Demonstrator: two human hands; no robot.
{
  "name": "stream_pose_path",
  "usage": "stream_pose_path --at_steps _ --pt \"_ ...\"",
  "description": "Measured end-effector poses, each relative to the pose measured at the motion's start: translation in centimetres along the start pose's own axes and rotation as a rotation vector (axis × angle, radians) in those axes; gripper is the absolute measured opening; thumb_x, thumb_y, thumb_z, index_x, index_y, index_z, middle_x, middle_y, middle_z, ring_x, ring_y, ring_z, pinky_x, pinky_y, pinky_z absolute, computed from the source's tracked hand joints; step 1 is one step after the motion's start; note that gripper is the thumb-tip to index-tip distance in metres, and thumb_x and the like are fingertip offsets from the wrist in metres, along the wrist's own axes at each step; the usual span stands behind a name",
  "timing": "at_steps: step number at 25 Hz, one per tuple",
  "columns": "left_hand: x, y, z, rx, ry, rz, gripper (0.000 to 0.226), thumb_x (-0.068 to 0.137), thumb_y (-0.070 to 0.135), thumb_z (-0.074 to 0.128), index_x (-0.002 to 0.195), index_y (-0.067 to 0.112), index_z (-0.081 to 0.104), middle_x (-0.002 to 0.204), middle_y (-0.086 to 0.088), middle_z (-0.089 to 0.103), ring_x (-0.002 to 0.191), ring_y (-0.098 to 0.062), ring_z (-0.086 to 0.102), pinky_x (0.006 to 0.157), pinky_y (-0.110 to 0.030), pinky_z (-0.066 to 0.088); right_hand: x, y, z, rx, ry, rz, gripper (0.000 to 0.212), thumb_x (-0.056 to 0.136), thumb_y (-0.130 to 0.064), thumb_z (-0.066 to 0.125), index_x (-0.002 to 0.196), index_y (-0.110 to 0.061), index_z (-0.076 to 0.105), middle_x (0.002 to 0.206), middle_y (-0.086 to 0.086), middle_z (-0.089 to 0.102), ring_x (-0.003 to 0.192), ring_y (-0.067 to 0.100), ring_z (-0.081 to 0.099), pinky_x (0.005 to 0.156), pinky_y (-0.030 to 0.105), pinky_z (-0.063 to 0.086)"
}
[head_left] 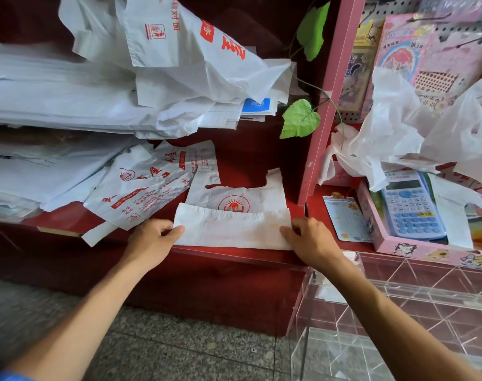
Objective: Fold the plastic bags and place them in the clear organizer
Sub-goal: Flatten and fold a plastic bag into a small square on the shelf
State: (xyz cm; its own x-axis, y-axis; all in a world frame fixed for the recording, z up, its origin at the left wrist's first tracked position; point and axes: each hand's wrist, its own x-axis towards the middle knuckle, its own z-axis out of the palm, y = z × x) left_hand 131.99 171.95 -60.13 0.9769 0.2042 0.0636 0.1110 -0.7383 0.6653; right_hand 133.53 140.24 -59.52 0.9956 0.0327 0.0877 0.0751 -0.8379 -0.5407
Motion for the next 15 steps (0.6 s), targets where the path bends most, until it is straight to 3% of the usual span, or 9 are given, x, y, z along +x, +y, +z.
stream_pose_path --at_steps 4,6,8,15 --pt "-0.1 0.6 0.3 0.135 0.057 0.022 0.052 0.093 0.035 0.063 0.053 0.015 0.037 0.048 0.007 0.034 0.051 -0.018 0.038 0.068 -0.034 0.033 0.2 -0.3 0.3 -0.021 -0.016 0.028 0.034 0.101 -0.035 0.049 0.077 -0.01 0.05 0.077 0.006 0.056 0.08 0.034 0.058 0.072 0.038 0.045" --pt "0.0 0.8 0.6 0.201 0.087 0.011 0.049 0.092 0.038 0.064 0.054 0.015 0.043 0.049 0.008 0.042 0.054 -0.016 0.045 0.079 -0.039 0.041 0.2 -0.3 0.6 -0.06 -0.001 0.042 0.035 0.1 -0.036 0.05 0.074 -0.014 0.048 0.076 0.003 0.054 0.079 0.033 0.057 0.078 0.04 0.047" --pt "0.1 0.7 0.8 0.237 0.127 -0.008 0.042 0.09 0.042 0.066 0.059 0.016 0.054 0.054 0.008 0.054 0.062 -0.015 0.053 0.09 -0.042 0.038 0.2 -0.4 0.8 -0.111 0.022 0.071 0.034 0.098 -0.038 0.053 0.073 -0.015 0.049 0.074 0.001 0.052 0.076 0.029 0.052 0.084 0.04 0.045" --pt "0.3 0.9 1.3 0.294 0.173 -0.02 0.033 0.09 0.044 0.066 0.069 0.021 0.058 0.063 0.008 0.061 0.072 -0.017 0.058 0.084 -0.039 0.027 0.1 -0.6 1.3 -0.154 0.096 0.121 0.026 0.093 -0.037 0.055 0.087 -0.013 0.06 0.083 0.002 0.064 0.085 0.028 0.061 0.096 0.043 0.037"
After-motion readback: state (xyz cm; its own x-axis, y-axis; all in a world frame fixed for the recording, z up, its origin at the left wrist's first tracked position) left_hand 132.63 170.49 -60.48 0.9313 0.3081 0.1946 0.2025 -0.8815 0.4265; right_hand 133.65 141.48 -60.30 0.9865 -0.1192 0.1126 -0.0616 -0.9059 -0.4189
